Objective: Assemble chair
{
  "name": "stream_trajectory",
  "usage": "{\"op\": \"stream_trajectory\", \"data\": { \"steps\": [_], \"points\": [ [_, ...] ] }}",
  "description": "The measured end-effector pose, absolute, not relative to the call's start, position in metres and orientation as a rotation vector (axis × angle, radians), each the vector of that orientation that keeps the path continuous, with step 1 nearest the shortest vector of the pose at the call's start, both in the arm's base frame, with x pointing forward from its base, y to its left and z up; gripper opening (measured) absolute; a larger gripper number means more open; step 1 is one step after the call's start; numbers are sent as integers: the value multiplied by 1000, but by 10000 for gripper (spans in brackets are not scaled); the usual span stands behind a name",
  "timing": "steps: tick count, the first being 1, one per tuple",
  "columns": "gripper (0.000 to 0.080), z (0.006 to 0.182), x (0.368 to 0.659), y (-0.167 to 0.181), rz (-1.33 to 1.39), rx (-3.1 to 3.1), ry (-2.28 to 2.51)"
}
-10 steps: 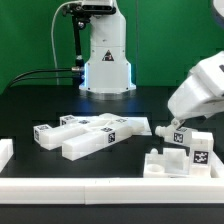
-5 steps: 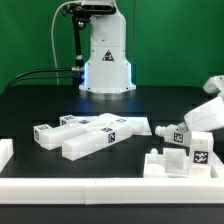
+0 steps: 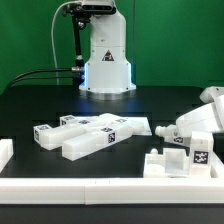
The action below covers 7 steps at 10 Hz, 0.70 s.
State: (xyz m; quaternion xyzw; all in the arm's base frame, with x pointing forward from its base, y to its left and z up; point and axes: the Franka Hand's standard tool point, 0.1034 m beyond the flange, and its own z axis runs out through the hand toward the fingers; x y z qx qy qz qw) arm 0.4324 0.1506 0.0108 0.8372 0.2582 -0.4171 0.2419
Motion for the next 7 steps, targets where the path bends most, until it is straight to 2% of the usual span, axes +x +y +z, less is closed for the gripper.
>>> {"op": "stream_trajectory", "data": {
  "steps": [4,6,7],
  "points": [
    [640,10,433,146,-1132,2298,647],
    [307,10,434,143,-1131,2302,631],
    [307,10,434,142,-1131,2304,625]
  ]
}}
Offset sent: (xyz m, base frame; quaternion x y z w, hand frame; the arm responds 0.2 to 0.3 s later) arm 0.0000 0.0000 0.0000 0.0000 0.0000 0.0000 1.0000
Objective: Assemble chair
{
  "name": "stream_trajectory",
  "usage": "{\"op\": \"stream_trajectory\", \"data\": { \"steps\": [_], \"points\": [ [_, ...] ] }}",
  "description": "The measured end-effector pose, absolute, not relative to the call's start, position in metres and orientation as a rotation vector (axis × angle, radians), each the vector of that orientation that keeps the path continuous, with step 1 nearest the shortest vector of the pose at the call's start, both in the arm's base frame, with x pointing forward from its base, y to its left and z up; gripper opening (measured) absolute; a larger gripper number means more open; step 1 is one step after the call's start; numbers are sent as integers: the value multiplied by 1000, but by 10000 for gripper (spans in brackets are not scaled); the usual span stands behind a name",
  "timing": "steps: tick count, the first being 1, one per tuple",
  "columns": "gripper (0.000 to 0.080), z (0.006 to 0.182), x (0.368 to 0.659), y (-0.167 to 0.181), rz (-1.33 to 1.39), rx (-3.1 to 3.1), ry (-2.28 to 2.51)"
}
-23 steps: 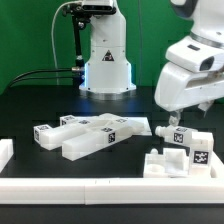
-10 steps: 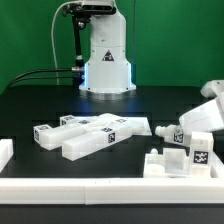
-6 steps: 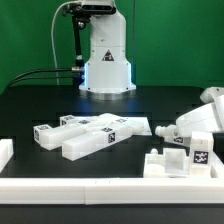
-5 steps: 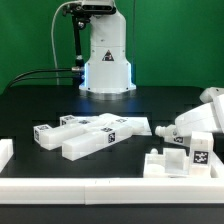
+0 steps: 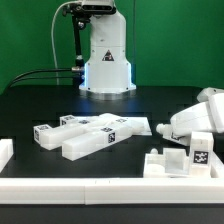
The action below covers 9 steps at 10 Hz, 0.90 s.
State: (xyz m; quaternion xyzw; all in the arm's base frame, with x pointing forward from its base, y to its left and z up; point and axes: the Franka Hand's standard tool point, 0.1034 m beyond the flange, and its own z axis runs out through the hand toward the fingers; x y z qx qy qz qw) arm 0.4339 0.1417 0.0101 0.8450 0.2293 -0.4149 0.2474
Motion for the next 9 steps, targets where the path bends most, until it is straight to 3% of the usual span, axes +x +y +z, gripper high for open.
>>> {"op": "stream_trajectory", "data": {
  "steps": [1,4,6,9],
  "points": [
    [282,13,436,140,-1138,2309,627],
    [282,87,470,110,-1126,2414,541],
    [282,127,508,79,-911,2561,612],
    [284,123,511,78,-675,2641,684]
  ]
}}
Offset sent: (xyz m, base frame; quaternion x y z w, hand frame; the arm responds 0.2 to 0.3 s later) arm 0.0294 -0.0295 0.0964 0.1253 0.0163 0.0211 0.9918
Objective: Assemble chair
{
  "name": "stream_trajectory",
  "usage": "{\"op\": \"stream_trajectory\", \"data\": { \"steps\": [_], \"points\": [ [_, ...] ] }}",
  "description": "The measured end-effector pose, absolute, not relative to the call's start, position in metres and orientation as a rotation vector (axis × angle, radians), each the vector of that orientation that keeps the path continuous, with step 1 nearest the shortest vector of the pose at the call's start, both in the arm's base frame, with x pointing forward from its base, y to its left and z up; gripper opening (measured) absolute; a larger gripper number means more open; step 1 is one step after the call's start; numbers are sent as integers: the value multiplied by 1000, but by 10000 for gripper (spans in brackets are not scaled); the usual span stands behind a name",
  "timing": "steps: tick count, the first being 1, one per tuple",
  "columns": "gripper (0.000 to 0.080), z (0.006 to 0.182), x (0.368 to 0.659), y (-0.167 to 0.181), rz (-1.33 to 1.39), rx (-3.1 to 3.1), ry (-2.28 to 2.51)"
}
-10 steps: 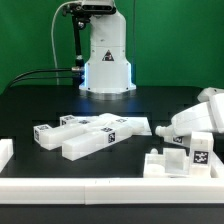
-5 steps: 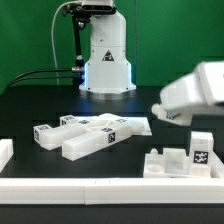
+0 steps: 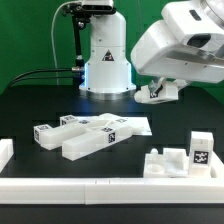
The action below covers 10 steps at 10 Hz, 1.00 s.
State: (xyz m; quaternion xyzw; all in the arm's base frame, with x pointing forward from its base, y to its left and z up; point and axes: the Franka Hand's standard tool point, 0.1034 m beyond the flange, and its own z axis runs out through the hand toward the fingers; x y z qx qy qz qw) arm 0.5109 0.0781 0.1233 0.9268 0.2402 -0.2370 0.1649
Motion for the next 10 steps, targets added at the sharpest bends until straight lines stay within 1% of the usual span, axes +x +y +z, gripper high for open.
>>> {"op": "stream_trajectory", "data": {
  "steps": [1,2,3,4,5,6,9,10],
  "points": [
    [284,126,512,78,-621,2674,691],
    [284,137,524,82,-608,2783,636],
    [284,148,546,82,-535,2897,557],
    [284,157,564,78,-386,2967,527],
    [284,164,570,74,-263,2992,519],
    [284,162,571,74,-173,3003,523],
    [284,160,579,70,210,3012,525],
    [284,150,581,67,313,3026,512]
  ]
}}
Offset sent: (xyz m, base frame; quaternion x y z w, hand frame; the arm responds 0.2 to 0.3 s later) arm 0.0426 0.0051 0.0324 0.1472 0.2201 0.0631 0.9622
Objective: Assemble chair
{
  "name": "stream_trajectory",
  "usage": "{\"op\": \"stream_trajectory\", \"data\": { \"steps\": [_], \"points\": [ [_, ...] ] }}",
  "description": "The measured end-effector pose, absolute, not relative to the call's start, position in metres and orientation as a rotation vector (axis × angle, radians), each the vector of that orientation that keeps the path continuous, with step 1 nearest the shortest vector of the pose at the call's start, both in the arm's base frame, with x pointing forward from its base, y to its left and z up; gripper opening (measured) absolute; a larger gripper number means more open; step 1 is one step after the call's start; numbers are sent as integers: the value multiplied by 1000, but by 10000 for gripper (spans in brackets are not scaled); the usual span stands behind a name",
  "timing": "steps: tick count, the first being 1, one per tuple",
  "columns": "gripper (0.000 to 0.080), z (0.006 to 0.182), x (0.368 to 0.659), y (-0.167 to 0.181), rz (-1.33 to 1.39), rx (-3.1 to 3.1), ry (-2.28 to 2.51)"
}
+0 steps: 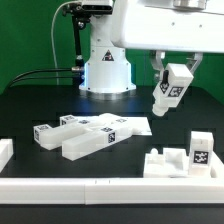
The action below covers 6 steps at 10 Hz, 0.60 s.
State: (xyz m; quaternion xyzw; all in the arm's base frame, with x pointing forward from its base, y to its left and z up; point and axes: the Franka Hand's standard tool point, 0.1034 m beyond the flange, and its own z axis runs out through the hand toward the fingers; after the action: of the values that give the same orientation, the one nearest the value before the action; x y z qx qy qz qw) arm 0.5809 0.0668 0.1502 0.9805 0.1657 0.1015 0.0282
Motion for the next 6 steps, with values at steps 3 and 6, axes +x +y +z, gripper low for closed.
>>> {"op": "stream_trajectory", "data": {
  "steps": [3,6],
  "points": [
    [284,137,576,69,614,2994,442],
    [284,136,574,53,668,2942,482]
  ]
}}
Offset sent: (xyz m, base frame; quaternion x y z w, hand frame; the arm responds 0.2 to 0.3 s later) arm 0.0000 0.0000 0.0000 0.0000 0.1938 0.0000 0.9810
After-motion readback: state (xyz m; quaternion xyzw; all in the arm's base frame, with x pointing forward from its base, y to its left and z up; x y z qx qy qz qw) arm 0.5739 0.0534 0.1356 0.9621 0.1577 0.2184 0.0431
